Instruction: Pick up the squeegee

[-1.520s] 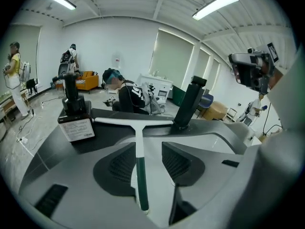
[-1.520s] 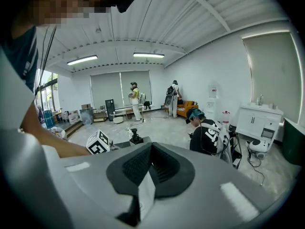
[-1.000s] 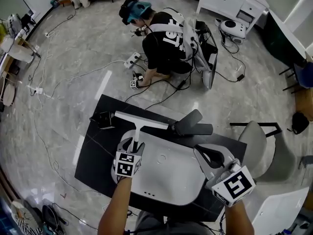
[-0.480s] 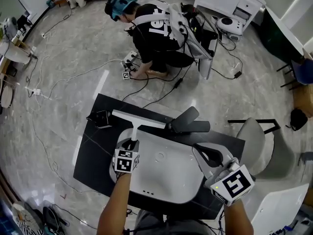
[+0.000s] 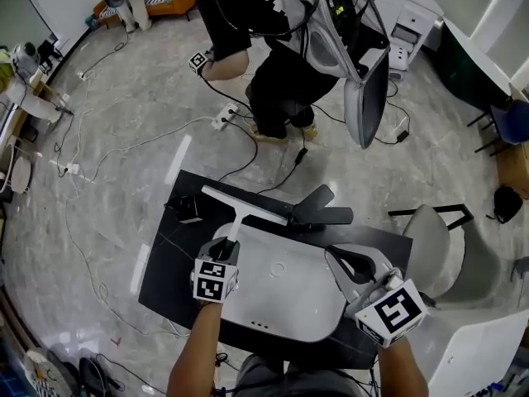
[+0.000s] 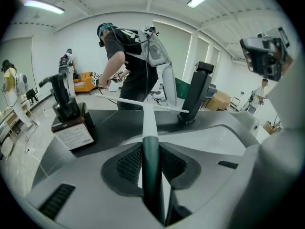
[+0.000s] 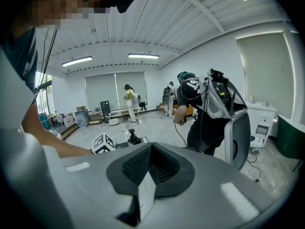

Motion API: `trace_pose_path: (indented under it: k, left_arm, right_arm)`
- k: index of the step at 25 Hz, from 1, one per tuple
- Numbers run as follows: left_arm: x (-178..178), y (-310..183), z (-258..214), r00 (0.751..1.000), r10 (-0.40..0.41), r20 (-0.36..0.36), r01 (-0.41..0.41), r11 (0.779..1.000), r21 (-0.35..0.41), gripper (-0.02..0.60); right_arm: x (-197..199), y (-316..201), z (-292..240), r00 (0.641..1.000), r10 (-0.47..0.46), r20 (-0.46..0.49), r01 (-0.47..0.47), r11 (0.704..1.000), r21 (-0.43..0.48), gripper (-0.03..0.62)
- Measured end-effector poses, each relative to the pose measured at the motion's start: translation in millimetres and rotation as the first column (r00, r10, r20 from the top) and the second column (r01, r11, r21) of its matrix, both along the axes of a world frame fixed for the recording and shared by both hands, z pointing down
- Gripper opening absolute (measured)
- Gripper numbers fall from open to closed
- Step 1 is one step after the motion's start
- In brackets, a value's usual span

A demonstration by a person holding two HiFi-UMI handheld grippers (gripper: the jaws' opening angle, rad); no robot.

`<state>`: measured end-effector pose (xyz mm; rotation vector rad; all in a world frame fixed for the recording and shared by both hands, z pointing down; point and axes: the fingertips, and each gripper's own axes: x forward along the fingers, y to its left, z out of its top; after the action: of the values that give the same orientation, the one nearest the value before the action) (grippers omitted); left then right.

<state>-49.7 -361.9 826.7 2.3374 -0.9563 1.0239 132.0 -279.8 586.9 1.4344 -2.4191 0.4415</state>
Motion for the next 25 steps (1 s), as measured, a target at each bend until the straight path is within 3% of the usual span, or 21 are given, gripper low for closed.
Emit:
trace_pose_path:
  k: [13, 18, 25]
  left_arm:
    - [-14, 33, -153, 0.995, 0.035, -0.090, -0.020, 0.987, 0.161, 0.089]
    - [-28, 38, -230, 0.992, 0.039, -0.122, -0.005, 0.962, 0.274, 0.089]
    - [-74, 69, -327, 0.987, 0.023, -0.161, 0.042, 0.920, 0.389, 0.089]
  right_arm:
    - [-18, 36, -91, 1.000, 0.011, -0.010, -0.010, 0.996, 0.089, 0.009]
    - [-21, 42, -126, 1.000, 0.012, 0.000, -0.012, 0.988, 0.151, 0.009]
    - [-39, 66, -176, 0.999, -0.008, -0.042, 0.016, 0.980, 0.199, 0.009]
